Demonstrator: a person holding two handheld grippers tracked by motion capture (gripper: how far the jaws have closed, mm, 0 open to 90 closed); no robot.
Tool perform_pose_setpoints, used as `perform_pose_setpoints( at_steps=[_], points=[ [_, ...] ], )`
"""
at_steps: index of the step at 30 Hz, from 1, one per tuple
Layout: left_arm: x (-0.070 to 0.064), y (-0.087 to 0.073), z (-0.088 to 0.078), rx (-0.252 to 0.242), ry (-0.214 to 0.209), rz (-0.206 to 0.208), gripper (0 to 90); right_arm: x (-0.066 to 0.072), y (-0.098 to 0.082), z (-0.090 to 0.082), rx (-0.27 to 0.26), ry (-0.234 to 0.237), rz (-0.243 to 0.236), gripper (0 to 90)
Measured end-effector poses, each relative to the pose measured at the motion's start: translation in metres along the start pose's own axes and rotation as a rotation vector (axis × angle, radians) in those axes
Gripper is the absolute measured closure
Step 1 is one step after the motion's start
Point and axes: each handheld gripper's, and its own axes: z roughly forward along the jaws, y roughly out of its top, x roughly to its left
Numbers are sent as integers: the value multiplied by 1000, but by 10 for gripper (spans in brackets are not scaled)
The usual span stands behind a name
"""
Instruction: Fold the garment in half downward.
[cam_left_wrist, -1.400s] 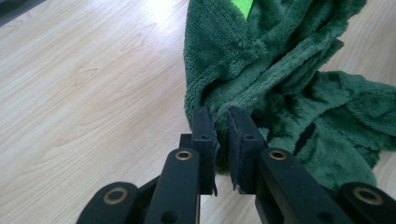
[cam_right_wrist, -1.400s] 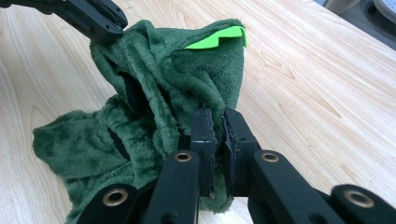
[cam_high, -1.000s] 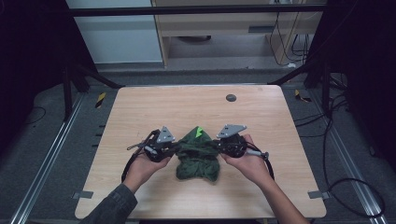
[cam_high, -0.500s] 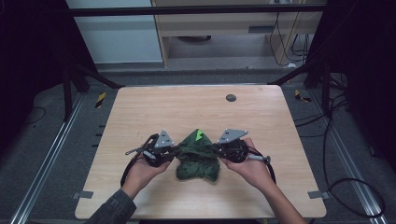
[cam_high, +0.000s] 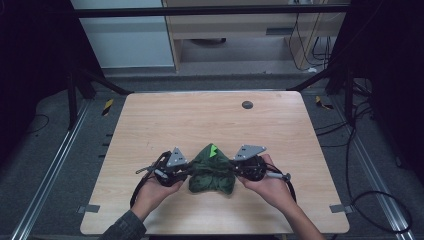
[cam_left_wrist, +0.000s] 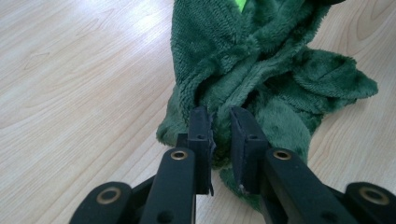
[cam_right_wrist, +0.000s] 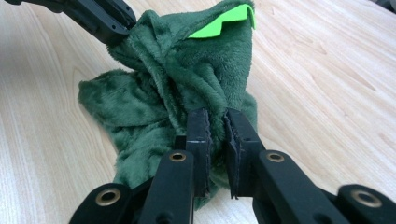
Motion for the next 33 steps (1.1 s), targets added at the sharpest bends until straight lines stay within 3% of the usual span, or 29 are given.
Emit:
perform_pose_setpoints(
  at_steps=[20,33],
  points=[
    [-10,-12,3,7,-21,-13,743,10,-12,-2,14,25,-5,783],
    [-15,-20,0,-13,-20,-30,719,19,-21,0,20,36,-5,752]
  ],
)
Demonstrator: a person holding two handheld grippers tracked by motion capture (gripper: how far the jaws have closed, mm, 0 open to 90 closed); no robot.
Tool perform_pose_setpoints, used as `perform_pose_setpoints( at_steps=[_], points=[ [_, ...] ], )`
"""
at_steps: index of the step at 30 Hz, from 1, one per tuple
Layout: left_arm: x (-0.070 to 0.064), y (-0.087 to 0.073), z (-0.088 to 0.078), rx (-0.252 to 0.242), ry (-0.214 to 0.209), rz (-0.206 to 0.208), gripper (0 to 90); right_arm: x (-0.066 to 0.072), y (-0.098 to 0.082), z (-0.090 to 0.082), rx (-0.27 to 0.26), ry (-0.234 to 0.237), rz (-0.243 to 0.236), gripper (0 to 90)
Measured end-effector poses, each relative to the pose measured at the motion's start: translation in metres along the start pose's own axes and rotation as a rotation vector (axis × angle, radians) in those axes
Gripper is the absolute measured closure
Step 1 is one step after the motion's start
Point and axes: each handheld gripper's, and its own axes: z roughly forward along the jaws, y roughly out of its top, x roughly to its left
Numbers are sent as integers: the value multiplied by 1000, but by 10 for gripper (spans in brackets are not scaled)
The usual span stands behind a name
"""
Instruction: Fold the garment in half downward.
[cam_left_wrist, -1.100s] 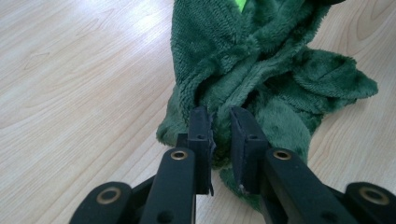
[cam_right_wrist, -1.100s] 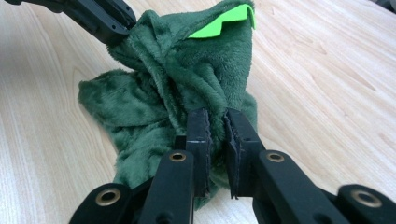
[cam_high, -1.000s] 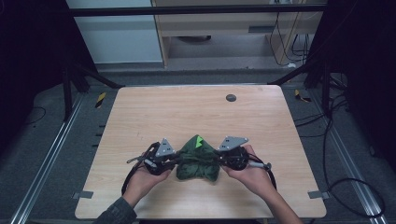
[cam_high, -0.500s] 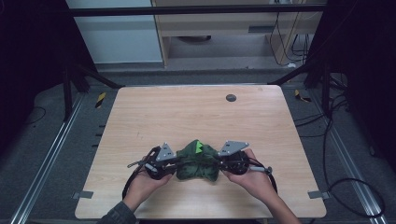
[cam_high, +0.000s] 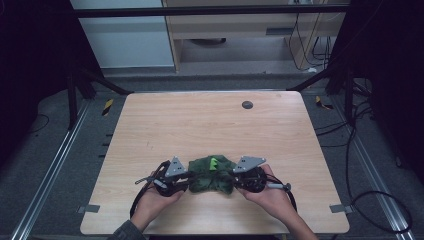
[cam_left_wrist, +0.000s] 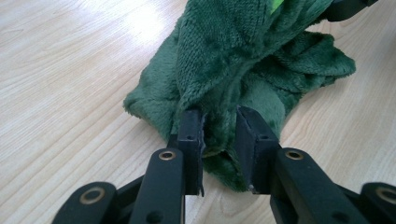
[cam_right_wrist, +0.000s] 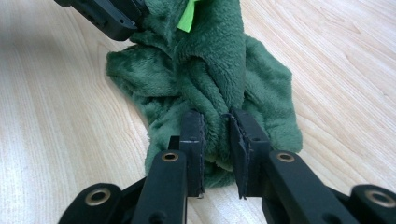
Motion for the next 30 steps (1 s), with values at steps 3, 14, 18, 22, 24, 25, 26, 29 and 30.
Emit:
perform_pose_setpoints(
  at_steps=[3,14,18,22,24,25,26,29,30],
  points=[
    [-1,-2,0,-3,-1,-2,718,1,-1,0,-1,2,-2,748],
    [-3,-10,2,-1,0,-12,725,5,-8,-1,3,2,2,727],
    [-3,-12,1,-4,2,-19,725,6,-10,-1,5,3,5,721],
    [-3,-14,1,-5,6,-17,725,8,-12,-2,6,6,4,711],
    [-2,-14,1,-6,6,-19,725,8,-12,-3,6,4,11,699],
    [-2,-15,1,-6,7,-19,724,8,-12,-3,4,3,9,692],
    [-2,-15,1,-6,9,-19,724,8,-13,-3,4,5,11,684],
    [-2,-15,0,-11,14,-21,722,9,-14,-3,5,6,13,661],
    [-2,-16,0,-14,18,-24,723,9,-14,-4,7,6,11,650]
  ],
)
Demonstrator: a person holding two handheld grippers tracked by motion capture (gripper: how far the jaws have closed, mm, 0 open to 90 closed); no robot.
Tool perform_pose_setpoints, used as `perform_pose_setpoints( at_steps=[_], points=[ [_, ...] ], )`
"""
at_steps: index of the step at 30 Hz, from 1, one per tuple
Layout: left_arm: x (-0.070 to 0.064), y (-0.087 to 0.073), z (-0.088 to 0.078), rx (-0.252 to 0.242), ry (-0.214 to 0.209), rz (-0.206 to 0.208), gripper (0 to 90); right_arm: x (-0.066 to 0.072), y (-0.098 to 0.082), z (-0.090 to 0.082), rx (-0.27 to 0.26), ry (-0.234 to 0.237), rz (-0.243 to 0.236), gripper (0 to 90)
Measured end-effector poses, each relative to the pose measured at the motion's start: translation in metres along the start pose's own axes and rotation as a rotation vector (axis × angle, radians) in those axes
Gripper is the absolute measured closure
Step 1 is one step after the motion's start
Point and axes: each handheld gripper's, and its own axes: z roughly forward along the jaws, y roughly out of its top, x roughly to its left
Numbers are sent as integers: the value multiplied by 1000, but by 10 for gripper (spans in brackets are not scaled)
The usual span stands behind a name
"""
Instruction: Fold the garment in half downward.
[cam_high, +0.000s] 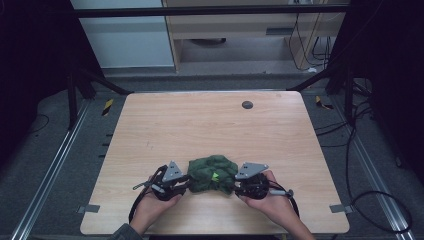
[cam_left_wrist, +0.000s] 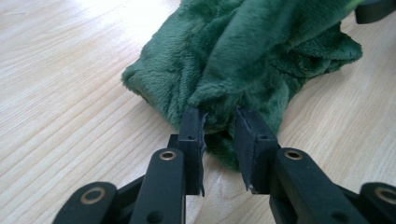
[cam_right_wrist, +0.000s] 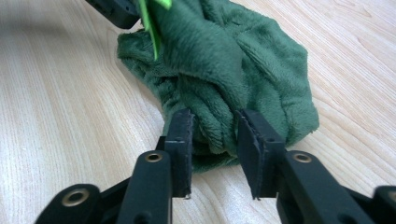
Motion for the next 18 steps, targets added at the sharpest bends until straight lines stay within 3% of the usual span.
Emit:
perform_pose_setpoints(
  at_steps=[18],
  points=[
    [1,-1,-7,-23,16,-8,715,0,-1,-3,7,-11,25,494]
  ],
)
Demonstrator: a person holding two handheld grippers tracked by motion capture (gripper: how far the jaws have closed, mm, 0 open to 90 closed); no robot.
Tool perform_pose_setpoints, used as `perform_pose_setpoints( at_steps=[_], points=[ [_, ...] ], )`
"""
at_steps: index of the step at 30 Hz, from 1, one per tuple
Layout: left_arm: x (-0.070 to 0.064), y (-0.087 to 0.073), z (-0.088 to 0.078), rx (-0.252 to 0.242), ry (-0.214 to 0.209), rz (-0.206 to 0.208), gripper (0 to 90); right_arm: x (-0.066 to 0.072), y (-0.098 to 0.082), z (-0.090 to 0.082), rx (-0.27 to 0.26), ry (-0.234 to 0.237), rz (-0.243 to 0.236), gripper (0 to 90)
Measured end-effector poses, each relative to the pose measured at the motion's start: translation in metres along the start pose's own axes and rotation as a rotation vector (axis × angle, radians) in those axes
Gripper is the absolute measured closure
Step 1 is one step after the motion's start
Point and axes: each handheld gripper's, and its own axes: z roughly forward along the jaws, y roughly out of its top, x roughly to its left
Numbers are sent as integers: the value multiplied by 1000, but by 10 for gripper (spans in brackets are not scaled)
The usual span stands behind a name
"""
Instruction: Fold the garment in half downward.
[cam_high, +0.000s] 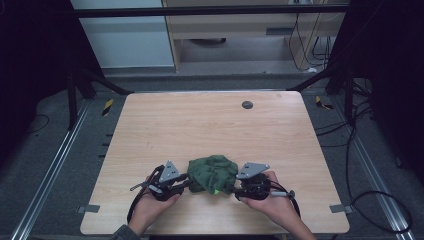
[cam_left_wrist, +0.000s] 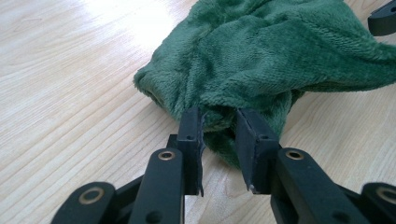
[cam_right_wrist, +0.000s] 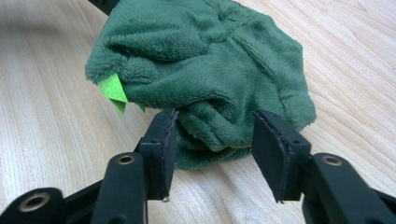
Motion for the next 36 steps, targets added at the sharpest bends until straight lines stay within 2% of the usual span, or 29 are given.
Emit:
perform_pose_setpoints(
  at_steps=[20,28,31,35,36],
  points=[
    [-2,3,-9,3,-6,6,680,-2,0,-4,13,-5,20,307],
    [-2,4,-14,2,-2,0,613,-4,-1,-7,20,-3,40,193],
    [-1,4,-15,22,0,-8,501,-6,-2,-8,30,-5,42,124],
    [2,4,-18,26,12,-31,263,-10,-4,-11,30,-20,54,74],
    [5,4,-20,30,14,-48,210,-11,-5,-12,40,-21,53,69]
  ],
)
